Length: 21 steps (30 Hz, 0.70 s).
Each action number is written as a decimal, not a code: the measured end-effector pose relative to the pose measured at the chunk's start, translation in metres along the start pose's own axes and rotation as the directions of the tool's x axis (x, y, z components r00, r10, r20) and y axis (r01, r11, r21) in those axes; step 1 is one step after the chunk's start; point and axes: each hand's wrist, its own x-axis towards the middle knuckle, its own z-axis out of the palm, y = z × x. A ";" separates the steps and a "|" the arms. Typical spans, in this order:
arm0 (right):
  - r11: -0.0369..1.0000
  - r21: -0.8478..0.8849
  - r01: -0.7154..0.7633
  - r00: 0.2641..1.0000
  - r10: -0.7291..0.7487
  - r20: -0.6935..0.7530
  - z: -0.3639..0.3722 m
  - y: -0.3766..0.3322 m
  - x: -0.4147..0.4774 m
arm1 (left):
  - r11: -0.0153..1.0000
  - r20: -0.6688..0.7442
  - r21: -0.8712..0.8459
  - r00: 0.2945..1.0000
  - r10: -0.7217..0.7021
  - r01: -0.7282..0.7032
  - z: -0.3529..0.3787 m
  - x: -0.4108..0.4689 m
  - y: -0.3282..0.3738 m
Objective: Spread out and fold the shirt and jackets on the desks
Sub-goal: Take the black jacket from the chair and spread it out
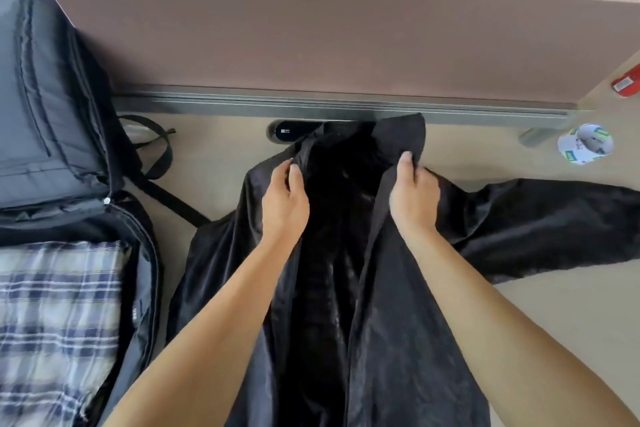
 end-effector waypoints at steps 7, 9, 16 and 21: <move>0.668 -0.609 0.427 0.842 -0.050 0.537 0.020 0.049 -0.018 | 0.520 0.065 0.847 0.993 0.098 -0.107 0.037 0.013 -0.034; 0.567 -0.644 0.513 0.814 -0.083 0.575 0.016 0.067 -0.032 | 0.436 0.124 0.872 0.963 0.240 -0.221 0.044 0.026 -0.025; 0.582 -0.582 0.568 0.738 -0.048 0.673 -0.001 0.112 -0.037 | 0.566 0.350 0.767 0.936 0.027 -0.303 0.060 0.071 -0.005; 0.478 -0.598 0.643 0.725 -0.130 0.676 -0.017 0.143 -0.034 | 0.701 0.239 0.696 0.971 -0.021 -0.156 0.032 0.109 -0.029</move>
